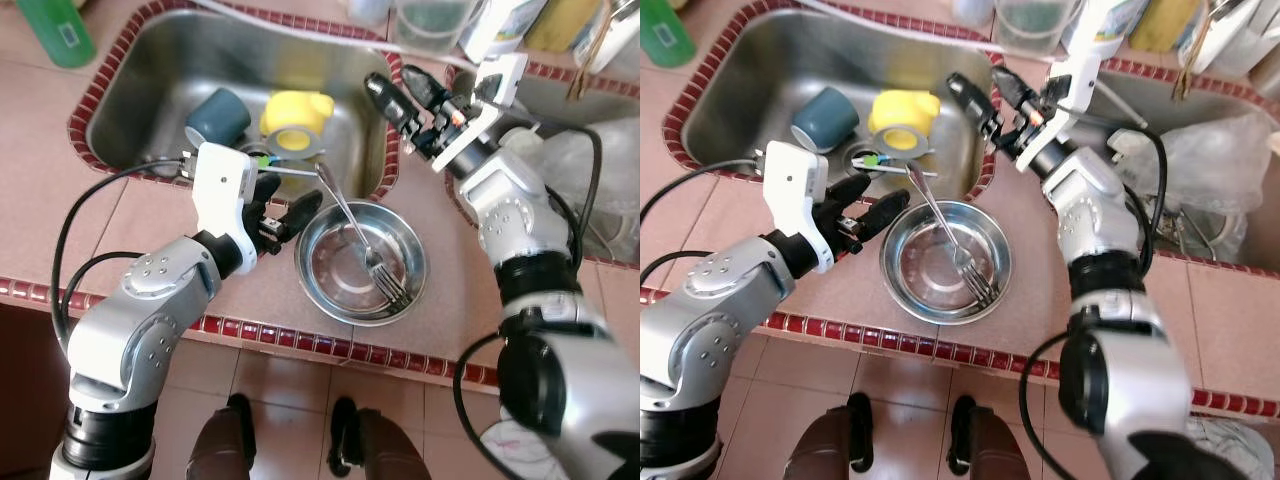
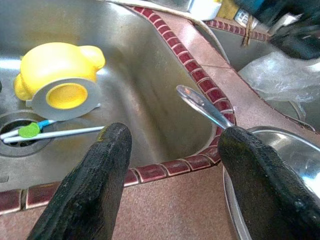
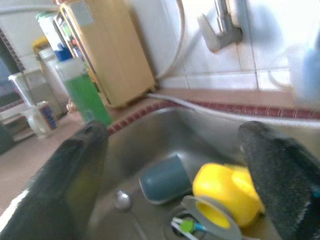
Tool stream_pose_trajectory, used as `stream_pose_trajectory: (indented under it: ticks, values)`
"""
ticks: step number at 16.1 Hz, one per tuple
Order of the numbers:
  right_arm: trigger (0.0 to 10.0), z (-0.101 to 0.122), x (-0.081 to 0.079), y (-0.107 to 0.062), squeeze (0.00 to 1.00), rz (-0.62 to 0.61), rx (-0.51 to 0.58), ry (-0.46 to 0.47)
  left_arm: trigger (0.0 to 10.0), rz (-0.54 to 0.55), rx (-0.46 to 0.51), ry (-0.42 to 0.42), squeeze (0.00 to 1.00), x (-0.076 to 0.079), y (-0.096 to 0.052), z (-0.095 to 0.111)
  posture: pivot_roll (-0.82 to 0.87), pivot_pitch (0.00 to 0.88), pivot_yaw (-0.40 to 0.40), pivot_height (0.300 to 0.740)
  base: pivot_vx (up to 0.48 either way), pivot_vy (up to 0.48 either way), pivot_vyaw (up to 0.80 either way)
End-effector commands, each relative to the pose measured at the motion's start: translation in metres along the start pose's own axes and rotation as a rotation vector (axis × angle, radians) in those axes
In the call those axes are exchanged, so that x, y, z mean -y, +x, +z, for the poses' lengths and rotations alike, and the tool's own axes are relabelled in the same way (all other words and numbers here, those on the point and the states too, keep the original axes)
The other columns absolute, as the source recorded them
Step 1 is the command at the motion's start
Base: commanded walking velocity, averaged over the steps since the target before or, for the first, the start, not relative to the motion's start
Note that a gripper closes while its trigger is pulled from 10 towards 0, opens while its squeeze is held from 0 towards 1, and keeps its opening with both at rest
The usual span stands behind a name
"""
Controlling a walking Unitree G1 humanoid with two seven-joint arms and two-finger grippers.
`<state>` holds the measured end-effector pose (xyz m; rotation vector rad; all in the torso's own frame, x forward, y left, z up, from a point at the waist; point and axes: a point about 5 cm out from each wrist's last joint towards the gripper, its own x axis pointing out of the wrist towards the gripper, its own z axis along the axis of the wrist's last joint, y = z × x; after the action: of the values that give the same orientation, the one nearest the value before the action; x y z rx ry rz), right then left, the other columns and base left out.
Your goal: Kitchen organization
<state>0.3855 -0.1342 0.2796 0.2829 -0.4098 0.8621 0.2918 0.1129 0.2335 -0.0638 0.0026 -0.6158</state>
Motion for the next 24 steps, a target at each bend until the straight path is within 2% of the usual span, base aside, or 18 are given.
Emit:
stream_pose_trajectory:
  ticks: [1,6,10,13,14,16,20,24]
  values:
    - [10.0,0.005,-0.007,-0.003,0.00,0.032,0.006,-0.023,10.0,-0.008,-0.014,0.002,0.00,-0.001,0.002,-0.003,0.13,0.187,-0.096,0.740,0.000,0.000,0.00]
    - [10.0,0.013,-0.036,-0.038,0.00,0.062,-0.025,-0.051,10.0,0.039,-0.069,-0.079,0.00,-0.021,0.012,-0.010,0.08,0.180,-0.078,0.740,0.000,0.000,0.00]
    - [10.0,0.020,-0.061,-0.084,0.00,-0.005,-0.108,-0.101,10.0,0.047,-0.108,-0.126,0.00,-0.040,0.022,-0.019,0.02,0.169,-0.045,0.740,0.000,0.000,0.00]
    - [10.0,0.012,-0.075,-0.109,0.00,-0.070,-0.180,-0.126,10.0,-0.032,-0.087,-0.112,0.00,-0.032,0.031,-0.014,-0.02,0.167,-0.023,0.740,0.000,0.000,0.00]
    - [10.0,0.012,-0.076,-0.110,0.00,-0.073,-0.184,-0.126,10.0,-0.035,-0.086,-0.110,0.00,-0.032,0.032,-0.014,-0.02,0.167,-0.023,0.740,0.000,0.000,0.00]
    - [10.0,0.005,-0.082,-0.122,0.00,-0.148,-0.211,-0.133,10.0,-0.130,-0.075,-0.095,0.00,-0.019,0.037,-0.012,-0.03,0.166,-0.004,0.740,0.000,0.000,0.00]
    - [10.0,-0.006,-0.094,-0.135,0.00,-0.222,-0.245,-0.125,10.0,-0.213,-0.096,-0.100,0.00,-0.005,0.038,-0.016,-0.03,0.167,0.007,0.740,0.000,0.000,0.00]
    - [10.0,-0.018,-0.123,-0.142,0.00,-0.222,-0.267,-0.065,10.0,-0.253,-0.159,-0.137,0.00,0.001,0.038,-0.029,-0.04,0.176,0.026,0.740,0.000,0.000,0.00]
